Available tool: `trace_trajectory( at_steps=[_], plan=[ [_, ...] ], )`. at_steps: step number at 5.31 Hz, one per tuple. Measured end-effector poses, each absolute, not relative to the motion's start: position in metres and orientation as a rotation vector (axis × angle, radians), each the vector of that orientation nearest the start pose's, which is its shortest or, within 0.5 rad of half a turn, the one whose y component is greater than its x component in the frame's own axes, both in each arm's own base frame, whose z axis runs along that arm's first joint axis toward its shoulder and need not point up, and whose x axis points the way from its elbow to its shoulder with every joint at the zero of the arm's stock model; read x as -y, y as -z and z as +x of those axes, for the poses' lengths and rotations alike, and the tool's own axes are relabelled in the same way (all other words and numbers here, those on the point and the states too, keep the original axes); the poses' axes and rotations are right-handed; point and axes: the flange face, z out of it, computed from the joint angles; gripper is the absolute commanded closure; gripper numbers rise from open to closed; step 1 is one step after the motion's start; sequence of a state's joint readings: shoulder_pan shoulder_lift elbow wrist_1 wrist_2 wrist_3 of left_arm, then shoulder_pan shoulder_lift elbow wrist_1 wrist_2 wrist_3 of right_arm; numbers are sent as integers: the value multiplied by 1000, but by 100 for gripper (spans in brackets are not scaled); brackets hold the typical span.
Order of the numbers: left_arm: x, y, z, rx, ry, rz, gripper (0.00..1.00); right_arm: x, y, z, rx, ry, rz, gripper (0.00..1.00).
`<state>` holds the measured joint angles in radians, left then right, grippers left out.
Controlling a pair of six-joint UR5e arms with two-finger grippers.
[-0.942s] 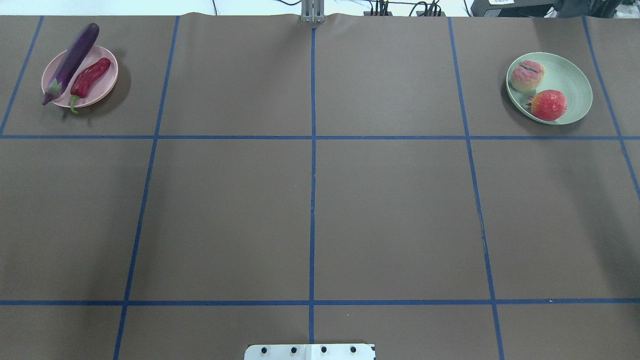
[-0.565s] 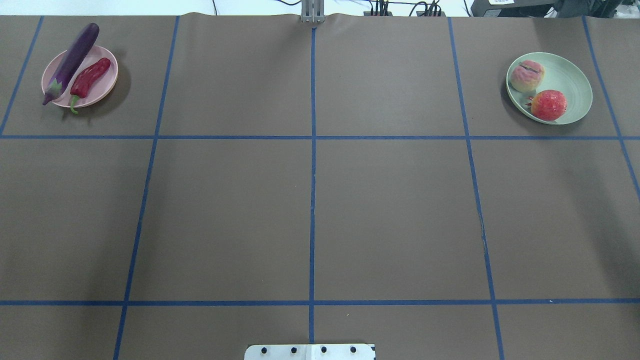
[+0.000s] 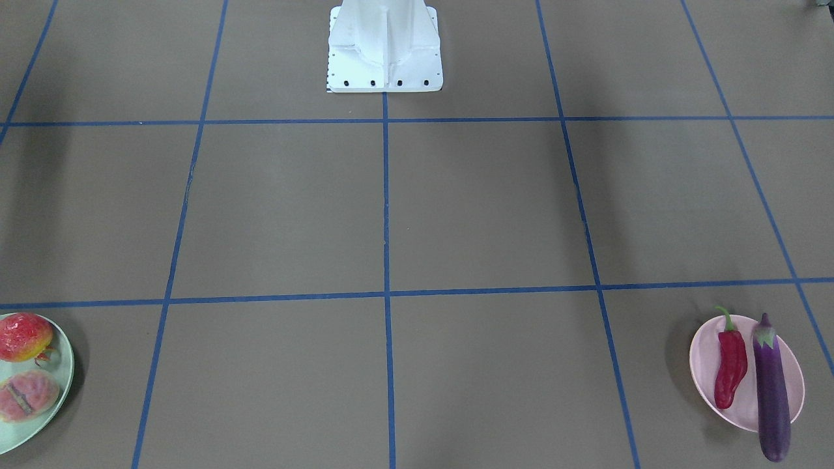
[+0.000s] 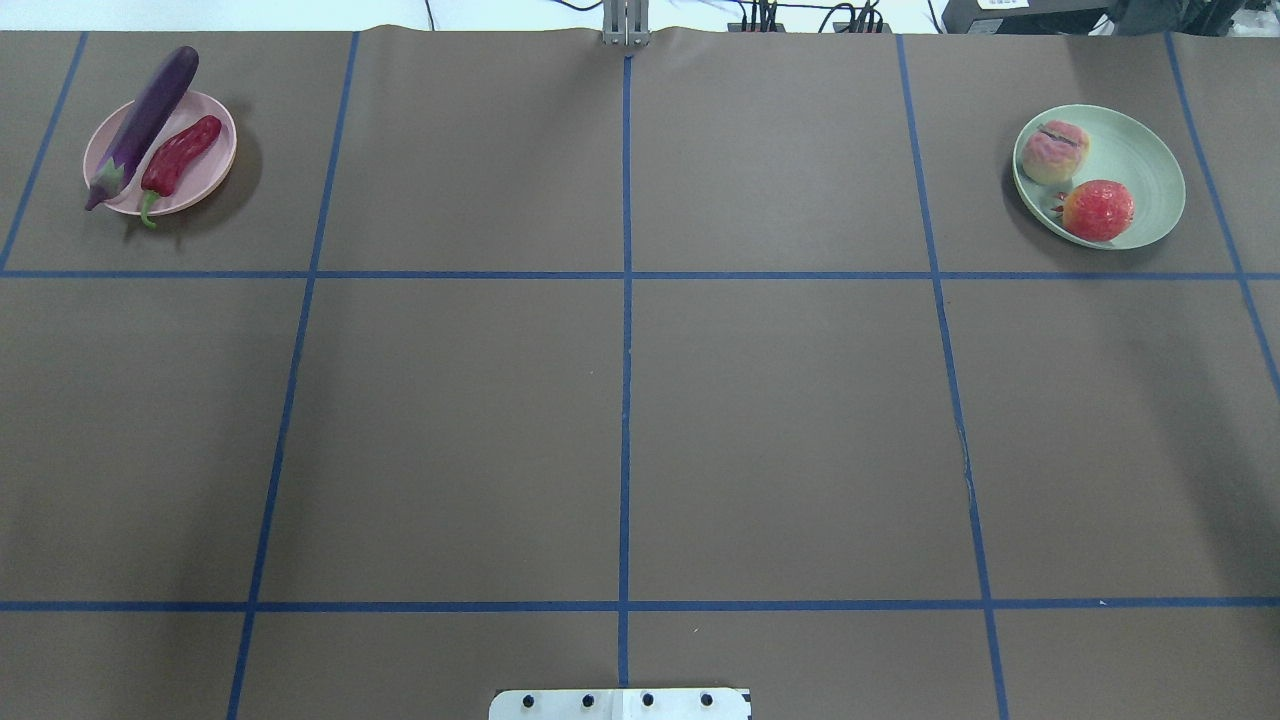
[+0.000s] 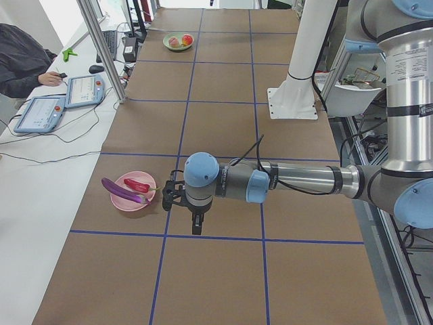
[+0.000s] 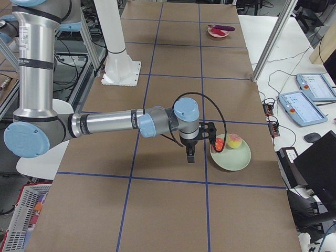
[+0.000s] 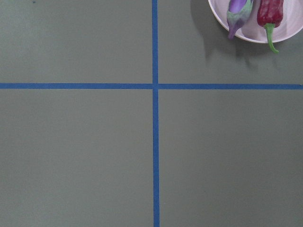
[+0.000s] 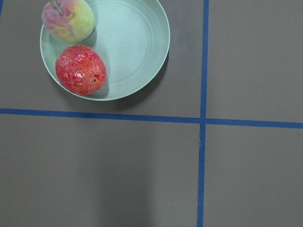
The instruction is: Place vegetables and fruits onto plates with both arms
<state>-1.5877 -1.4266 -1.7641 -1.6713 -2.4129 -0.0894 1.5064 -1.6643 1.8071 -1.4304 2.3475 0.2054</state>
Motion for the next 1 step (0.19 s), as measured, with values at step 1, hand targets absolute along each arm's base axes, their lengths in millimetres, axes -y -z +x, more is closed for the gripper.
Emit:
trace_trajectory(
  at_steps=[1],
  plan=[
    [438,-615,-66,-845,37,109,0,467,-570,34,800,-24,162,0]
  ],
)
